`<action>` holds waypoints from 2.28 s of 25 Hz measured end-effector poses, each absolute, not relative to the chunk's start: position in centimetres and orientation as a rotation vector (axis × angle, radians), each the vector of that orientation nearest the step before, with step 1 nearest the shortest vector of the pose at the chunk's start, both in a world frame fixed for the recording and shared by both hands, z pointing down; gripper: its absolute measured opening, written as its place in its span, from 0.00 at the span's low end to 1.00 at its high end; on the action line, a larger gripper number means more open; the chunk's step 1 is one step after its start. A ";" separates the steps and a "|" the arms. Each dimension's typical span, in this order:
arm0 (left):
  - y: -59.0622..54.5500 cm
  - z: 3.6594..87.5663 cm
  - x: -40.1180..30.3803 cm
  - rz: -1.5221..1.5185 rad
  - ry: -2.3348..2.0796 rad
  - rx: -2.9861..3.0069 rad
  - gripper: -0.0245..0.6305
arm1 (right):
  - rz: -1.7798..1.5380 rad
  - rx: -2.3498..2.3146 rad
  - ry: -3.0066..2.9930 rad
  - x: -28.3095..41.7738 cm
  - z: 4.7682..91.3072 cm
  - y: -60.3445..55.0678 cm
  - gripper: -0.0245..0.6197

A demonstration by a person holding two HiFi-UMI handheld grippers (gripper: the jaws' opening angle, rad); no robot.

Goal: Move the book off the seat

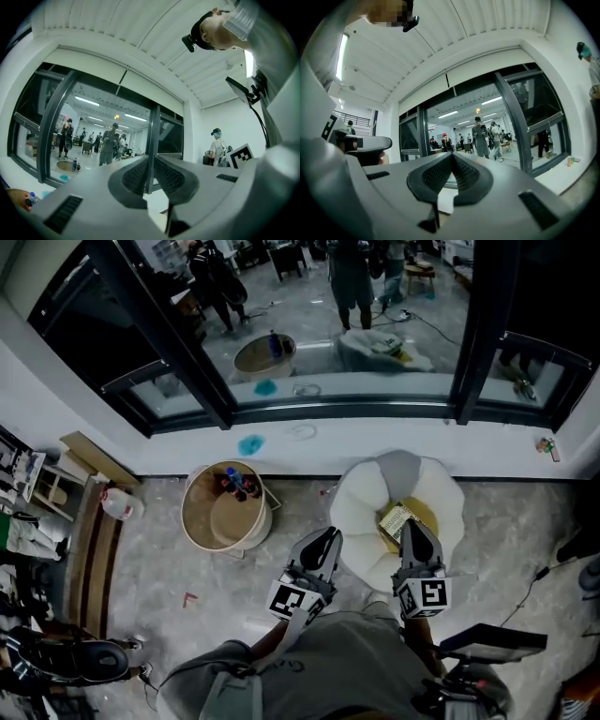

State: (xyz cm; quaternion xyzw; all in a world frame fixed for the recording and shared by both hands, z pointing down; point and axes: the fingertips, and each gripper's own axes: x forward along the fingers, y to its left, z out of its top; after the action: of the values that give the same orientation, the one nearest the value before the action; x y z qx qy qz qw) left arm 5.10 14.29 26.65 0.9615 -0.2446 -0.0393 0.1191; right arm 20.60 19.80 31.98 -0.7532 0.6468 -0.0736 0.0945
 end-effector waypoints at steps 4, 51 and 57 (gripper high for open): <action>13.5 27.0 8.5 -0.058 -0.740 2.870 0.11 | -0.246 -2.159 1.990 21.7 32.1 18.3 0.06; -1.7 25.2 20.6 -0.347 -0.555 2.883 0.11 | 0.020 -2.476 1.807 33.5 27.7 8.8 0.06; -1.7 25.6 20.8 -0.357 -0.701 2.923 0.59 | 0.023 -2.448 1.796 34.7 28.0 10.3 0.44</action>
State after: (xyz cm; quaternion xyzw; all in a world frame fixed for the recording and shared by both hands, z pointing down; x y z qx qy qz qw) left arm 20.78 -1.69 25.63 0.9641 -0.2311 -0.1178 0.0572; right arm 34.71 10.29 28.04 -0.8053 0.5905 0.0075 0.0526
